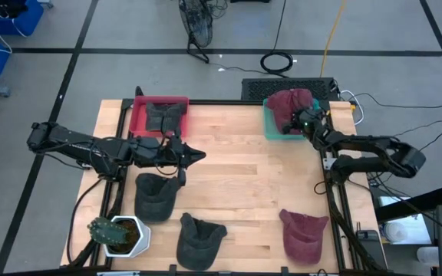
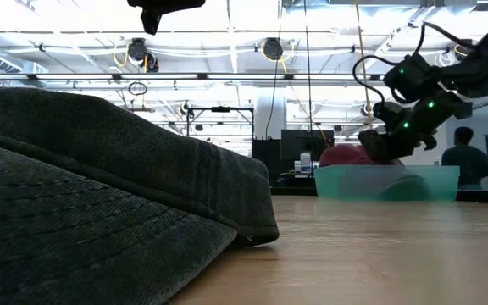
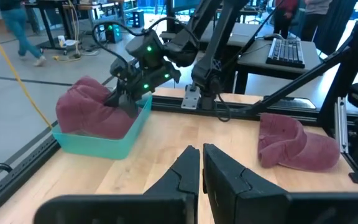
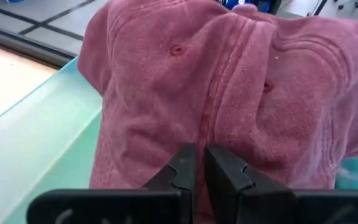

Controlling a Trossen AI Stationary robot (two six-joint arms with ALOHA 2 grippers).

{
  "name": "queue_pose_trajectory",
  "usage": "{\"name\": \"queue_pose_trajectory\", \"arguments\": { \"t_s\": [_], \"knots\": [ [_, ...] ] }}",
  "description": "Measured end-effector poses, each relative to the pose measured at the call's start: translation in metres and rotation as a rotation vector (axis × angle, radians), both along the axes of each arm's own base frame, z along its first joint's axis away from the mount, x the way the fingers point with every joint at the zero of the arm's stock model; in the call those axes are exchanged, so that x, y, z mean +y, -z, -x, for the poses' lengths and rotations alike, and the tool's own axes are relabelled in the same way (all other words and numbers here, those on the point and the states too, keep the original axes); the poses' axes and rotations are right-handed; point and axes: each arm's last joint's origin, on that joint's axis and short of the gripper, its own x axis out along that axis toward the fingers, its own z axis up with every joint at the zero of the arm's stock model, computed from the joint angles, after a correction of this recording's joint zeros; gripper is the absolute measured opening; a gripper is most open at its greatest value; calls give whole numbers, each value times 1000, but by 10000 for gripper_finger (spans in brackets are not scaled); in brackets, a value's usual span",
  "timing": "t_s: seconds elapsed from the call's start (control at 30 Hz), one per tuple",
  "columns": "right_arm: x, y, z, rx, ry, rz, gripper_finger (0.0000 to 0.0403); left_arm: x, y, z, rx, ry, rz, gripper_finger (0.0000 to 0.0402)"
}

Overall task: Pick & Place hat
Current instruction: Put the top red cap into the green bin, then adjust the green bin on the table

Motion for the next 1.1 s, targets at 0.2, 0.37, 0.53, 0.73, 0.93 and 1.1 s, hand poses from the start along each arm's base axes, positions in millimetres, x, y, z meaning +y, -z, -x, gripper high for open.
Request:
{"name": "queue_pose_trajectory", "arguments": {
  "t_s": [0.2,0.37,0.53,0.73,0.93,1.1],
  "knots": [
    [0,18,7,5,29,-33,22,0,0,0,4,-1,3,26],
    [1,21,7,30,11,-25,22,-1,2,0,14,1,18,26],
    [-2,19,8,0,18,-15,22,-1,2,1,18,0,29,26],
    [-3,9,4,-83,-88,34,22,-1,6,1,60,-1,22,26],
    [7,-7,0,-132,-176,99,22,-1,8,2,76,-3,26,26],
    [18,-20,3,-89,-160,170,22,-1,9,2,83,-8,45,26]
  ]
}}
